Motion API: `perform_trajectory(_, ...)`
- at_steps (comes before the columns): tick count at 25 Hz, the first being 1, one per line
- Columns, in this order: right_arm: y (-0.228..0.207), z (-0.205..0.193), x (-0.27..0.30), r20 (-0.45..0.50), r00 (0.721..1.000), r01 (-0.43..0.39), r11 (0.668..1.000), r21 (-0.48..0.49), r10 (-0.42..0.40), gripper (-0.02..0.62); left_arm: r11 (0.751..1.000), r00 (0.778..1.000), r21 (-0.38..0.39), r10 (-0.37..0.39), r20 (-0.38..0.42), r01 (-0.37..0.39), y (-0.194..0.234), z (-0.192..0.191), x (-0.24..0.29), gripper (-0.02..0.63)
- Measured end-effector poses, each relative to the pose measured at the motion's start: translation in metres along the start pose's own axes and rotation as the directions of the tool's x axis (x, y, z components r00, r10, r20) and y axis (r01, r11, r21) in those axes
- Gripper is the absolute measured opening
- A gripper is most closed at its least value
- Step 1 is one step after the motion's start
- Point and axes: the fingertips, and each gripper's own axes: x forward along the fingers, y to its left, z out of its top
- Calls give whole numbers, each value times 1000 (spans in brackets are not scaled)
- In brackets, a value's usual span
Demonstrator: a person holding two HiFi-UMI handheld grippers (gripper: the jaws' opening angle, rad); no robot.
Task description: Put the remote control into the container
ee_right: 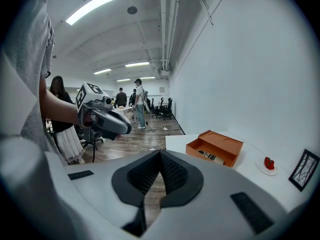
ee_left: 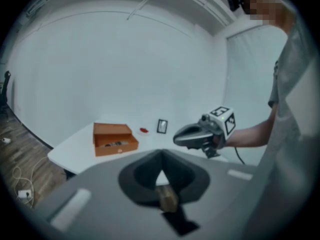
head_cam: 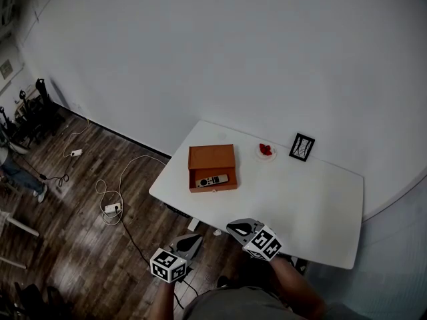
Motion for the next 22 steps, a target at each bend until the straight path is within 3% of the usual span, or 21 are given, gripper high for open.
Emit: perform_trajectory(22,2,3,-1,-4,1000,-5,1000,-13,5,15,1000,1000,3,-2,-4,2,-2,1,-2,2)
